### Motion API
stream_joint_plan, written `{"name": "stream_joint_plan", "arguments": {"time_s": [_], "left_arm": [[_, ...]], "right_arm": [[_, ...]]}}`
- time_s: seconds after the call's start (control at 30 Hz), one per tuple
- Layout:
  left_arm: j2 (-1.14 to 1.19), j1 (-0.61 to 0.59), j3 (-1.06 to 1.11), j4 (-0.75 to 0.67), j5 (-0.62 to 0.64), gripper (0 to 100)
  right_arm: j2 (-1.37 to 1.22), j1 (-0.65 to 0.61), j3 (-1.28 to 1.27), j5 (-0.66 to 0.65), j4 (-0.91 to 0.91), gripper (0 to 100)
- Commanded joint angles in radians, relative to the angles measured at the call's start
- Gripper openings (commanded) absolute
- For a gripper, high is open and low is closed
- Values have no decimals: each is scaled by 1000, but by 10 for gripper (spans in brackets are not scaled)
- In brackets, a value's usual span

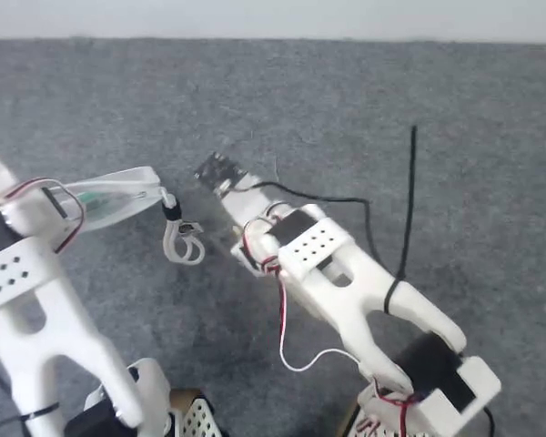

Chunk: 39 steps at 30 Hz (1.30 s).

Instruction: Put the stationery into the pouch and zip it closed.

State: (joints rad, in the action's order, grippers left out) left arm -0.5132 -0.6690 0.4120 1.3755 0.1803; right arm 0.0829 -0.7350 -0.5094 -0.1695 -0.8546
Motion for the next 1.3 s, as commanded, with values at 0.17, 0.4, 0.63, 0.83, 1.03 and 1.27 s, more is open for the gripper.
{"name": "stream_joint_plan", "arguments": {"time_s": [0.17, 0.4, 0.63, 0.83, 1.03, 1.27], "left_arm": [[-11, 141, -28, 26, 11, 9], [-11, 244, -28, 38, 11, 9], [-11, 310, -28, 41, 9, 9], [-11, 334, -27, 43, 9, 9], [-11, 334, -24, 40, 9, 9], [-11, 331, -24, 37, 9, 9]], "right_arm": [[108, 111, 34, 180, 176, 6], [116, 136, 34, 206, 214, 6], [271, 136, -68, 204, 272, 6], [492, 136, -249, 199, 421, 6], [691, 134, -344, 206, 458, 6], [892, 128, -413, 207, 460, 6]]}}
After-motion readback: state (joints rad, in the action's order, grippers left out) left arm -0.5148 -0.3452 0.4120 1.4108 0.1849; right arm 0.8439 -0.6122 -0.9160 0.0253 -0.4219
